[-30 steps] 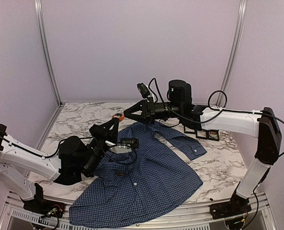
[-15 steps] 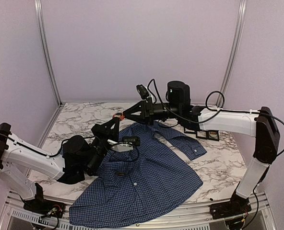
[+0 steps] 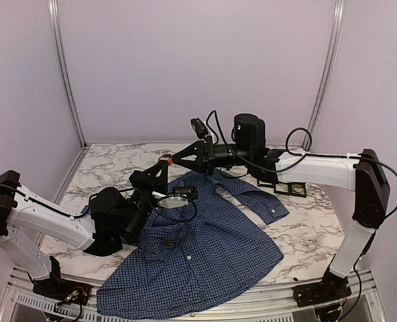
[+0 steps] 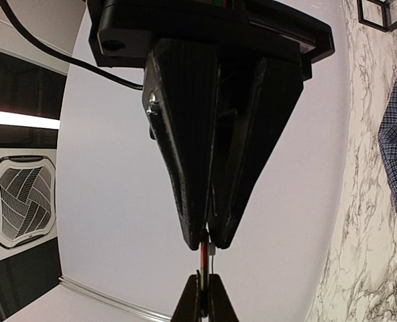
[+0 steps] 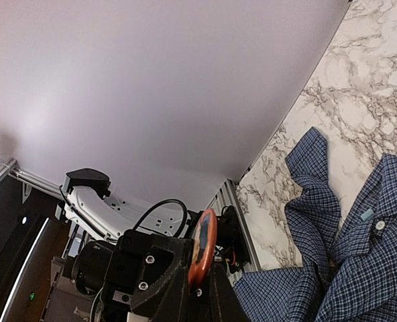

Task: Remove the brooch from the garment
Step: Pass from the left arm to the right, then place the brooch in the brooch box.

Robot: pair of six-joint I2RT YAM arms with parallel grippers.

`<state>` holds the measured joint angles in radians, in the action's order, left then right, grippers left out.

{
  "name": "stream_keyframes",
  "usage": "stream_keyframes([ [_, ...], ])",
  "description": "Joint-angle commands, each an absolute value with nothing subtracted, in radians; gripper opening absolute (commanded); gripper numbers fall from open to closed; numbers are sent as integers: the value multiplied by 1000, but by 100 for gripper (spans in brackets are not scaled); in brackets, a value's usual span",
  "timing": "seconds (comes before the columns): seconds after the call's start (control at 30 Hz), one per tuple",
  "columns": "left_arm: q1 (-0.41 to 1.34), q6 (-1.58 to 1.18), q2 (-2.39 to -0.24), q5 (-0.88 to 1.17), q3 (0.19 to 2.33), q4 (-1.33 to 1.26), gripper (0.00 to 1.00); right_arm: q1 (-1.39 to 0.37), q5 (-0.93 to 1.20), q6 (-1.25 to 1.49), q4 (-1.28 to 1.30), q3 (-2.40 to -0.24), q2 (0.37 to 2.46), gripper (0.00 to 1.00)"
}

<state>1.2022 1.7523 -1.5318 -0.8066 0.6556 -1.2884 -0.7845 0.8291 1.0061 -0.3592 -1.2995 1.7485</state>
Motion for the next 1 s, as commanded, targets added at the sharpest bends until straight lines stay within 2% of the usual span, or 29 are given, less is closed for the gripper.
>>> stream_keyframes([
  [0.0,1195,1759,-1558,-816,679,-1338,0,-785,851,1031,-406,-1332,1762,6],
  [0.13,1196,1759,-1561,-822,677,-1350,1,-784,851,1048,-422,-1322,1764,0],
  [0.27,1196,1751,-1563,-822,670,-1355,6,-785,846,1067,-444,-1311,1761,0],
  [0.6,1198,1704,-1544,-859,657,-1339,39,-783,815,1088,-482,-1286,1755,0],
  [0.73,1202,1617,-1499,-885,656,-1235,52,-782,796,1082,-483,-1278,1752,0],
  [0.83,1209,1540,-1462,-903,654,-1153,65,-782,778,1076,-487,-1270,1752,0],
  [0.97,1226,1436,-1418,-929,647,-1067,74,-782,758,1065,-492,-1261,1756,0],
])
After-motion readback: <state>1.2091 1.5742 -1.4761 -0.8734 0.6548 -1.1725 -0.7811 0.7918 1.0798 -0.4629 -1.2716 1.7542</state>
